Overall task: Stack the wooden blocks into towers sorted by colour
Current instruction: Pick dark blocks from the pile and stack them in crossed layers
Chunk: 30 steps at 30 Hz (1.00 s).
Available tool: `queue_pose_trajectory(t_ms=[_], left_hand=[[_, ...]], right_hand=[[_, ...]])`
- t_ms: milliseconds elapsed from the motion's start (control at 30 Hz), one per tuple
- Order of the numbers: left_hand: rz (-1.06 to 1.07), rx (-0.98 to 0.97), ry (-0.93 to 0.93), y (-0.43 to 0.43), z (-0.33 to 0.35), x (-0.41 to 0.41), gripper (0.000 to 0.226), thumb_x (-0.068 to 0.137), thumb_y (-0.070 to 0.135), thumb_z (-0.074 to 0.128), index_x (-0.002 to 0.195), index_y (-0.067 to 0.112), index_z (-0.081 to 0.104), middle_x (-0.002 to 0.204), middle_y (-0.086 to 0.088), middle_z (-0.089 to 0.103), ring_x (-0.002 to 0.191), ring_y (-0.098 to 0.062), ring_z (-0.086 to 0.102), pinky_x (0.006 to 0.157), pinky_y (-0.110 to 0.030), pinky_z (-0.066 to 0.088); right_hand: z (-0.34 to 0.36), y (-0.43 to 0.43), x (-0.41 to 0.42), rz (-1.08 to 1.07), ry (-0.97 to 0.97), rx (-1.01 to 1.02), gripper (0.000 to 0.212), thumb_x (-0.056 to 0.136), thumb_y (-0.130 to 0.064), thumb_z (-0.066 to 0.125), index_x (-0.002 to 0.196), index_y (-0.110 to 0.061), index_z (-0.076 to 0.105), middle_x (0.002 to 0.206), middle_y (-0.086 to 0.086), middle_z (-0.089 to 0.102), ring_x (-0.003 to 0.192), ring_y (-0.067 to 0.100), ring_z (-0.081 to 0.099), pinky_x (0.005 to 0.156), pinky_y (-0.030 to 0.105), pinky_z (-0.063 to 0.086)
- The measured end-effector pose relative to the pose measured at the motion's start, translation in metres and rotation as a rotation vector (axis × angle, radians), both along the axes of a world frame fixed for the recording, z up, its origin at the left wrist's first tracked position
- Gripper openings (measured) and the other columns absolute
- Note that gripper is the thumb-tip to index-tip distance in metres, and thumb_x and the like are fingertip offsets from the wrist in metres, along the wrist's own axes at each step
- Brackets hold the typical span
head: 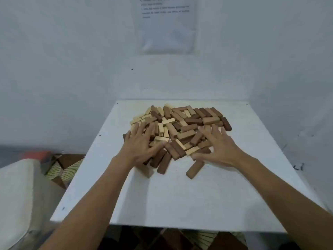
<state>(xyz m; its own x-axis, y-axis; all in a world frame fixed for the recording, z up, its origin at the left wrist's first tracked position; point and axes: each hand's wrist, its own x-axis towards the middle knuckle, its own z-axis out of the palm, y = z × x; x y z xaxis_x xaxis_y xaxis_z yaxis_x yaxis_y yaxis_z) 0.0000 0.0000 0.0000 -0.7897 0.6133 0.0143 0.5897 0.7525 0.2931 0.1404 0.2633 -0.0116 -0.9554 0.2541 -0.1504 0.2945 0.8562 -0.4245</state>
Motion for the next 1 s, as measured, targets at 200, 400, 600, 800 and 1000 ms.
queue_pose_trajectory(t_ms=[200, 400, 600, 800, 1000], left_hand=[[0.100, -0.014, -0.064, -0.035, -0.038, 0.046, 0.120, 0.058, 0.101, 0.030, 0.154, 0.039, -0.009, 0.161, 0.002, -0.023, 0.148, -0.021, -0.023, 0.120, -0.053, -0.005], [0.145, 0.008, -0.051, -0.036, -0.053, 0.067, 0.134, 0.052, 0.102, 0.041, 0.150, 0.037, -0.024, 0.158, -0.001, -0.033, 0.144, -0.026, -0.031, 0.120, -0.053, -0.007], [0.220, 0.021, -0.092, -0.019, -0.048, 0.063, 0.140, 0.048, 0.102, 0.044, 0.149, 0.035, -0.026, 0.157, -0.006, -0.034, 0.142, -0.029, -0.034, 0.119, -0.054, -0.009], [0.276, 0.022, -0.068, -0.017, -0.052, 0.046, 0.138, 0.045, 0.104, 0.040, 0.147, 0.041, -0.028, 0.156, -0.005, -0.036, 0.141, -0.029, -0.037, 0.119, -0.052, -0.011], [0.305, 0.013, -0.051, -0.019, -0.053, 0.015, 0.137, 0.043, 0.106, 0.035, 0.149, 0.041, -0.022, 0.156, -0.005, -0.036, 0.142, -0.031, -0.036, 0.119, -0.051, -0.010]], right_hand=[[-0.029, -0.019, 0.021, 0.149, 0.073, 0.053, 0.115, 0.057, -0.098, 0.047, 0.146, -0.058, -0.014, 0.159, -0.006, -0.033, 0.146, 0.022, -0.030, 0.120, 0.052, -0.001], [-0.038, -0.029, 0.024, 0.072, 0.088, 0.078, 0.117, 0.063, -0.097, 0.038, 0.151, -0.045, -0.018, 0.162, -0.002, -0.025, 0.147, 0.020, -0.028, 0.123, 0.048, -0.001], [-0.033, -0.039, -0.005, 0.058, 0.107, 0.043, 0.119, 0.061, -0.099, 0.041, 0.148, -0.048, -0.021, 0.159, 0.000, -0.032, 0.143, 0.018, -0.036, 0.122, 0.048, -0.007], [-0.036, -0.038, -0.039, 0.070, 0.083, 0.051, 0.115, 0.058, -0.101, 0.039, 0.147, -0.054, -0.016, 0.159, 0.003, -0.032, 0.143, 0.017, -0.036, 0.121, 0.051, -0.008], [-0.035, -0.039, -0.077, 0.118, 0.085, 0.062, 0.113, 0.057, -0.102, 0.036, 0.146, -0.056, -0.017, 0.158, 0.002, -0.033, 0.144, 0.019, -0.034, 0.121, 0.050, -0.009]])
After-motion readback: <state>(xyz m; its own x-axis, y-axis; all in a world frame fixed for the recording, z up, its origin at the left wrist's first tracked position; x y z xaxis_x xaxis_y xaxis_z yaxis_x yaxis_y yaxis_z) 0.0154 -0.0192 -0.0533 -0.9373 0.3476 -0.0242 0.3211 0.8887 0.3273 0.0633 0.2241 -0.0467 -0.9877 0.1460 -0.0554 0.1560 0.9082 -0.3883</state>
